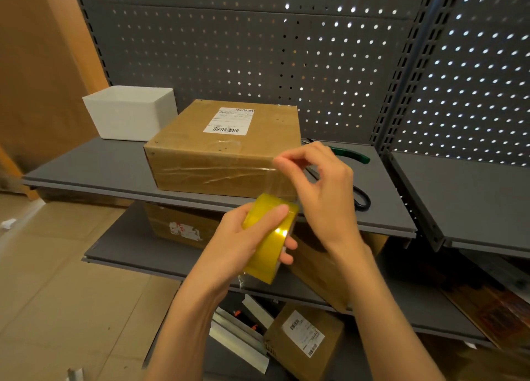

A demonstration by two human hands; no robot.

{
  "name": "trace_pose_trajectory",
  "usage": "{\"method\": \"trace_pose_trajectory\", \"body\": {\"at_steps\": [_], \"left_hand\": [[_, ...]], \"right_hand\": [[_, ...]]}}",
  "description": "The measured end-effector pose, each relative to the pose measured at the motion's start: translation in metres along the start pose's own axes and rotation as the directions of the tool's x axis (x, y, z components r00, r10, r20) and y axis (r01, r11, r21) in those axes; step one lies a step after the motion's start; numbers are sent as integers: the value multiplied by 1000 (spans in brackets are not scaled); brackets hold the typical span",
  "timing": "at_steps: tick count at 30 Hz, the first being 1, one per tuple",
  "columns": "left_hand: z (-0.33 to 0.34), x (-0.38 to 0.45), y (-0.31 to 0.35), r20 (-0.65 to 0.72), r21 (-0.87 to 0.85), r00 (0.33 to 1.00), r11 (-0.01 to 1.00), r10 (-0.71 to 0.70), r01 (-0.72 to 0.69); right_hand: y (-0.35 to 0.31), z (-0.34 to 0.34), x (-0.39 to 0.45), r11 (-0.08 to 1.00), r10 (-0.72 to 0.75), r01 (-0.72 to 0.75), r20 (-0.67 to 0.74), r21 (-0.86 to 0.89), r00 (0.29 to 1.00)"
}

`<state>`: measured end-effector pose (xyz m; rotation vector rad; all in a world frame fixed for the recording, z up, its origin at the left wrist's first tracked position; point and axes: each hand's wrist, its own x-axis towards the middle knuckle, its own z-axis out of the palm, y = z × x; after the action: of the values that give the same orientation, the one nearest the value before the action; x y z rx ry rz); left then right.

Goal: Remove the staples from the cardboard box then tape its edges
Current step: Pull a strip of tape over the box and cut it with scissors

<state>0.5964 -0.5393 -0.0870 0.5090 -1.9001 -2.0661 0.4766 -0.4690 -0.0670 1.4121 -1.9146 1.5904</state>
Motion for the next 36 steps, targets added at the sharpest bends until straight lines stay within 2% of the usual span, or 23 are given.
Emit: {"method": "trace_pose_trajectory", "body": {"at_steps": [5,9,13,20,36], "left_hand": [[7,-5,12,29,-31,995,995,97,-96],[18,0,17,-83,-90,988,987,129,-137],[30,13,20,-203,-98,975,988,94,-116],[42,31,25,-324,-75,943,992,68,-98],[36,37,33,-351,-32,936,999,13,-26]], "right_hand": [[11,-15,30,994,85,-89,63,62,994],[22,-20,49,995,83,-91,157,48,984],[38,-19,64,997,68,-77,251,27,966],[66,-9,83,991,31,-70,305,117,952],[92,6,88,980,46,-112,355,166,934]]}}
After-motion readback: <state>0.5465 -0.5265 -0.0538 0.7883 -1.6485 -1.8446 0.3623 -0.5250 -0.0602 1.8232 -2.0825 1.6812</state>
